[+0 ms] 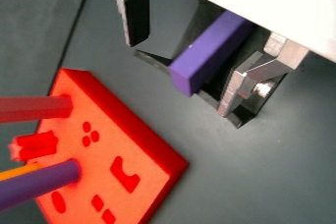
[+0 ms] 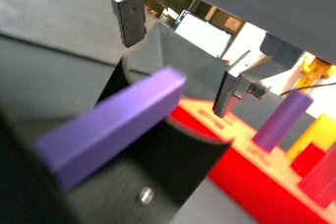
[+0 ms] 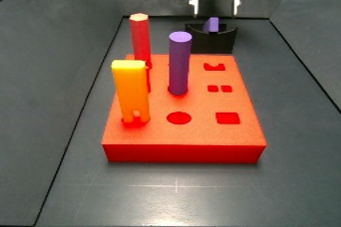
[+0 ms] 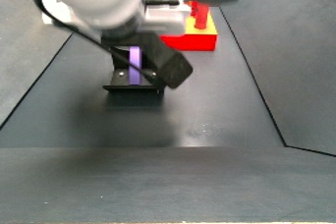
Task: Pick up the rectangle object. Move up. Place the rectangle object on the fixture. Regrasp the rectangle object. Move to above the board. Insert the rectangle object.
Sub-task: Regrasp the rectangle object.
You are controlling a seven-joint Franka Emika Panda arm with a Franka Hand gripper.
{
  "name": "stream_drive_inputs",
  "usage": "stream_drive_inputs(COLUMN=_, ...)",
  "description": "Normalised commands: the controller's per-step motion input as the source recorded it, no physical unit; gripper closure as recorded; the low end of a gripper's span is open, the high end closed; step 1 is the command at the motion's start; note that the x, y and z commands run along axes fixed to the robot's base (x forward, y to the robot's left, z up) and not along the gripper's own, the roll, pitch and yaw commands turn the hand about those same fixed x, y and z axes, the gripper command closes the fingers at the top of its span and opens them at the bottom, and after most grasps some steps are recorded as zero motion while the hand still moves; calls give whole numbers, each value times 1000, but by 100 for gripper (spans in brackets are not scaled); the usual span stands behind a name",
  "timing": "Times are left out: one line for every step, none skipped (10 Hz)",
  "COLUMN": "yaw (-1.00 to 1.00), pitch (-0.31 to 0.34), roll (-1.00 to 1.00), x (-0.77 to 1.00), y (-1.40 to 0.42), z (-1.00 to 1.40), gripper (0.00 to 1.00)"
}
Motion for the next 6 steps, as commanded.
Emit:
stream_drive_inputs(yaw=19, pitch=-2, roll=52, x=-33, y=-1, z=1000, gripper=0)
stream_drive_inputs(yaw=26, pitch=20, roll=55, x=-32, y=0, z=904, gripper=0)
stream_drive_inputs(yaw=26, pitch=43, roll=55, x=-30, y=2, z=729, gripper=0)
stream_drive_inputs(yaw=17, pitch=64, roll=43, x=-25, y=6, z=497, gripper=0)
stream_drive_inputs(yaw=8, pitch=77, roll=36, x=-24, y=5, z=314, gripper=0)
stream_drive_inputs(yaw=38, pitch=64, roll=1000, x=-114, y=-789, z=688, gripper=0)
